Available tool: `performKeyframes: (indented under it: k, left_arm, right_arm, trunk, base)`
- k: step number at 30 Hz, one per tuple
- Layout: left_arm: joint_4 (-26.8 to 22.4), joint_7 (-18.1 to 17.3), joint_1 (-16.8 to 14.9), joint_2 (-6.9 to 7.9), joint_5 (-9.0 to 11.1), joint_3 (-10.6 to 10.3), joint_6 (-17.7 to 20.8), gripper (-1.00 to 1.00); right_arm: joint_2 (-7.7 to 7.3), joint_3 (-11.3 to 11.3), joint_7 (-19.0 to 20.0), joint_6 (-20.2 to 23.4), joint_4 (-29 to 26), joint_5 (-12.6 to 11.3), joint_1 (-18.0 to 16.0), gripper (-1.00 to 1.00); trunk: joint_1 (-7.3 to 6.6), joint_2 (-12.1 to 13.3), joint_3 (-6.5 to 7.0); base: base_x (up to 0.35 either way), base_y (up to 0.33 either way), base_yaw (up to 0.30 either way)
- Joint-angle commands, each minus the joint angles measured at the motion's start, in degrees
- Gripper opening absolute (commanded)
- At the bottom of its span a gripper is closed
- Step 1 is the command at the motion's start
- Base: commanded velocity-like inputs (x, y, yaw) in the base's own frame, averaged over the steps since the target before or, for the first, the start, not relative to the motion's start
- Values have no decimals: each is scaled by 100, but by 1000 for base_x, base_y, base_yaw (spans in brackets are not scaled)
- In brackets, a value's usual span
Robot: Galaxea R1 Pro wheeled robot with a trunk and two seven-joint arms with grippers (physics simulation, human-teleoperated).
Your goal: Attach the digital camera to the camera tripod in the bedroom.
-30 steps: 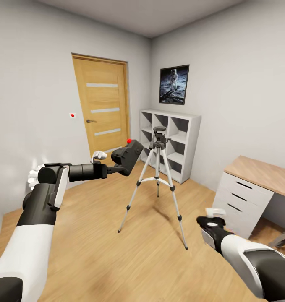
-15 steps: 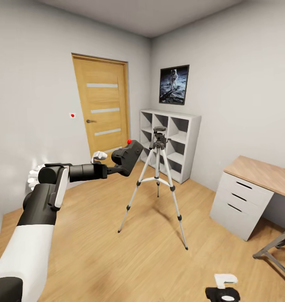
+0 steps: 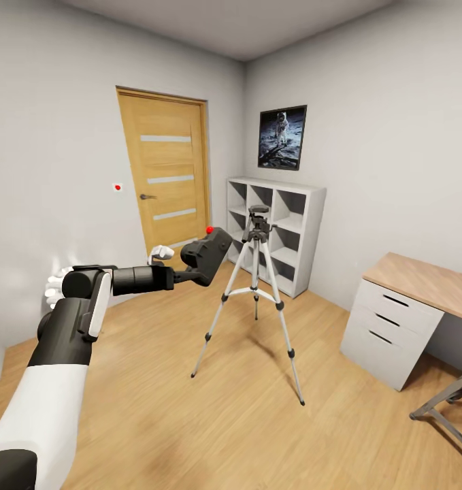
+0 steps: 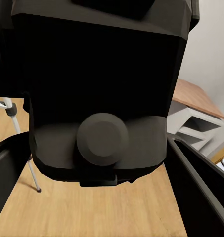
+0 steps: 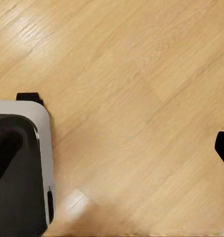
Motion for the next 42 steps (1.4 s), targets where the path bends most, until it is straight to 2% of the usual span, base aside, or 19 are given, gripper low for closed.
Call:
performKeyframes:
  k: [1, 8, 13, 19, 32, 37, 42]
  left_arm:
    - [-1, -11, -6, 0, 27, 4, 53, -100]
    - [-1, -11, -6, 1, 26, 4, 53, -100]
    - [-1, -11, -6, 7, 26, 4, 53, -100]
    - [-1, -11, -6, 5, 26, 4, 53, -100]
    - [-1, -11, -6, 6, 26, 4, 53, -100]
    - [-1, -11, -6, 8, 26, 4, 53, -100]
    - [-1, -11, -6, 8, 26, 4, 53, -100]
  right_arm:
    - [11, 47, 46, -45, 25, -38, 111, 100]
    - [64, 43, 699, -64, 30, -39, 579, 100]
    - [74, 43, 910, -67, 27, -39, 855, 100]
    - [75, 41, 960, -74, 27, -39, 1011, 100]
    - [83, -47, 970, -86, 11, -56, 1046, 100]
    - [90, -283, 963, -149, 5, -64, 1046, 100]
    - [119, -379, 962, -169, 4, -65, 1046, 100]
  trunk:
    - [4, -14, -13]
    - [4, -14, -13]
    - [4, -14, -13]
    - [4, -14, -13]
    - [4, -14, -13]
    - [4, -14, -13]
    - [4, -14, -13]
  base:
    - [0, 0, 0]
    - [0, 0, 0]
    - [0, 0, 0]
    - [0, 0, 0]
    - [0, 0, 0]
    - [0, 0, 0]
    - [0, 0, 0]
